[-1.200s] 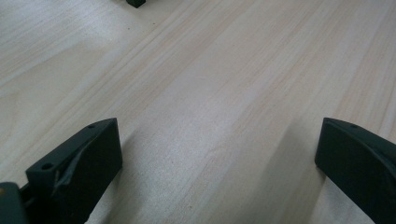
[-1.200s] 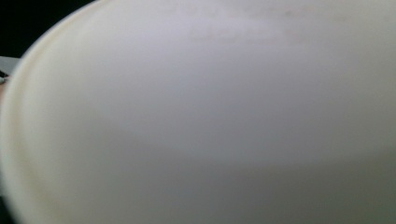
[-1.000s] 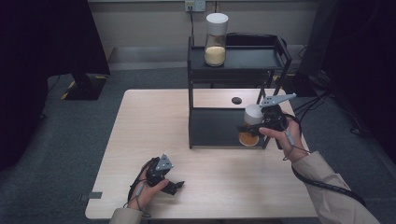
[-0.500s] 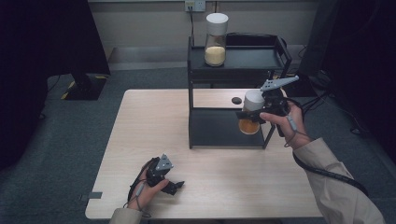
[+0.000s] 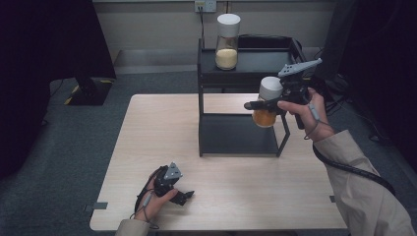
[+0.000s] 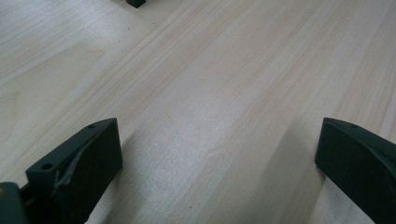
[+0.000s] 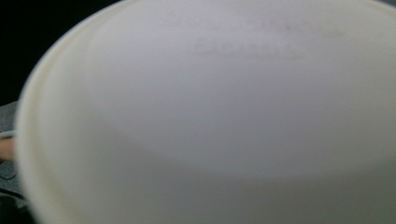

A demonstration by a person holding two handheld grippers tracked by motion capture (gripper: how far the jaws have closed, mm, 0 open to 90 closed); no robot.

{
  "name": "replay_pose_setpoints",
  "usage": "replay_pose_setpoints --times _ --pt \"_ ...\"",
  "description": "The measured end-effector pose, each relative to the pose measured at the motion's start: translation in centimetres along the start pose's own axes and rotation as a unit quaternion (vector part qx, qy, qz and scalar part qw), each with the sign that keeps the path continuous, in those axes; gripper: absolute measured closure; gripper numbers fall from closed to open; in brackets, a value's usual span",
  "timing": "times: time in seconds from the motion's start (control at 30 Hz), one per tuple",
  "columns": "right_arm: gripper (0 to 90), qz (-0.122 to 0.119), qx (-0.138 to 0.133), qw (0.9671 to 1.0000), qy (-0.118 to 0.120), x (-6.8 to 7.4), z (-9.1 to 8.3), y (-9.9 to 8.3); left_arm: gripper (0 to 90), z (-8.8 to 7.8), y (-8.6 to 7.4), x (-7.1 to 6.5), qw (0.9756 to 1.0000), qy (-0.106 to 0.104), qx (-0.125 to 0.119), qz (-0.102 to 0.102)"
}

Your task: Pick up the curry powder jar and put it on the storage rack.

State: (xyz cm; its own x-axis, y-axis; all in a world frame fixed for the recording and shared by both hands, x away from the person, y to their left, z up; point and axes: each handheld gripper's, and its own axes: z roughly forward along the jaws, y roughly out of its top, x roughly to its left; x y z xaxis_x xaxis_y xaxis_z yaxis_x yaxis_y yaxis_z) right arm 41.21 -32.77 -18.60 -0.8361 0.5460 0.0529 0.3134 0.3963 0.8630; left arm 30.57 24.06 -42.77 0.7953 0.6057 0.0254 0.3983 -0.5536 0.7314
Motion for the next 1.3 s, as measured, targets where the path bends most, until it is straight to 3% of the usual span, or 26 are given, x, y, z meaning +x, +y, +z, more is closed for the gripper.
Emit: replay_pose_setpoints --times 0.9,1.3 --pt "34.0 -0.010 -0.008 0.9997 -0.020 0.2 -3.5 6.1 0.0 0.0 0.0 0.0 1.0000 0.000 0.000 0.000" --pt "34.2 -0.005 -0.017 0.9991 -0.037 -0.4 -4.7 8.6 0.0 0.0 0.0 0.0 1.0000 0.000 0.000 0.000"
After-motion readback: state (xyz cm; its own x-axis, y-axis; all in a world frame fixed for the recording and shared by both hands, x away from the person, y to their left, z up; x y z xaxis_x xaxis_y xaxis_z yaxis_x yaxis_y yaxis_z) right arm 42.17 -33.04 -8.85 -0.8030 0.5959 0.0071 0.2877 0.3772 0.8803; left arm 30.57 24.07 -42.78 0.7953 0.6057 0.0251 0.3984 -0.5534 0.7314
